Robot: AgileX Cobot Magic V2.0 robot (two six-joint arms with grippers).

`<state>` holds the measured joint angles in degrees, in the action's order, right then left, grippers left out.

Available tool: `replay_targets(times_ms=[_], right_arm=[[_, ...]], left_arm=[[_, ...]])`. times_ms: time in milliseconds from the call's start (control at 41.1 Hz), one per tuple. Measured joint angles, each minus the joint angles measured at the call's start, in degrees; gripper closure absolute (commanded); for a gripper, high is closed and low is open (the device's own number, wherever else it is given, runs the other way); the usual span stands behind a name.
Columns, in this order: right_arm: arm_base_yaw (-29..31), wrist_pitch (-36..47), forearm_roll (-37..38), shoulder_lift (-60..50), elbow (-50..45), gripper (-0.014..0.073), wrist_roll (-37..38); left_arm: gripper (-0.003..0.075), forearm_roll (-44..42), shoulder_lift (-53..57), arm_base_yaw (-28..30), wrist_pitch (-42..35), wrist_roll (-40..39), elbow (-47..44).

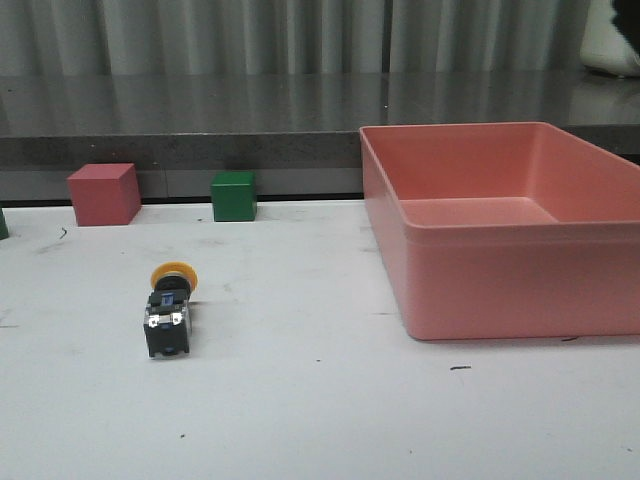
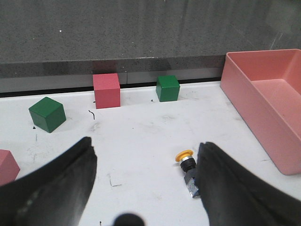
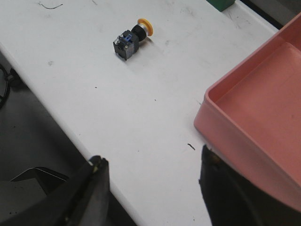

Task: Place and stand button with both arms
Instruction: 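Withdraw the right gripper upward away from the button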

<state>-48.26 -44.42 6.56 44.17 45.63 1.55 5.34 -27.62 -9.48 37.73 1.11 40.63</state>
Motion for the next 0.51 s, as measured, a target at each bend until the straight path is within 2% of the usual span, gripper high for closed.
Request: replay_targets(times_ms=[195, 511], right_arm=[[0.0, -0.1, 2.6, -5.4, -3.3, 0.0146, 0.0], [0.0, -0.2, 3.2, -6.0, -3.6, 0.0146, 0.0]], left_arm=[[0.0281, 0.0, 0.0, 0.0, 0.0, 0.0, 0.0], [0.0281, 0.0, 0.0, 0.0, -0.5, 0.0, 0.0]])
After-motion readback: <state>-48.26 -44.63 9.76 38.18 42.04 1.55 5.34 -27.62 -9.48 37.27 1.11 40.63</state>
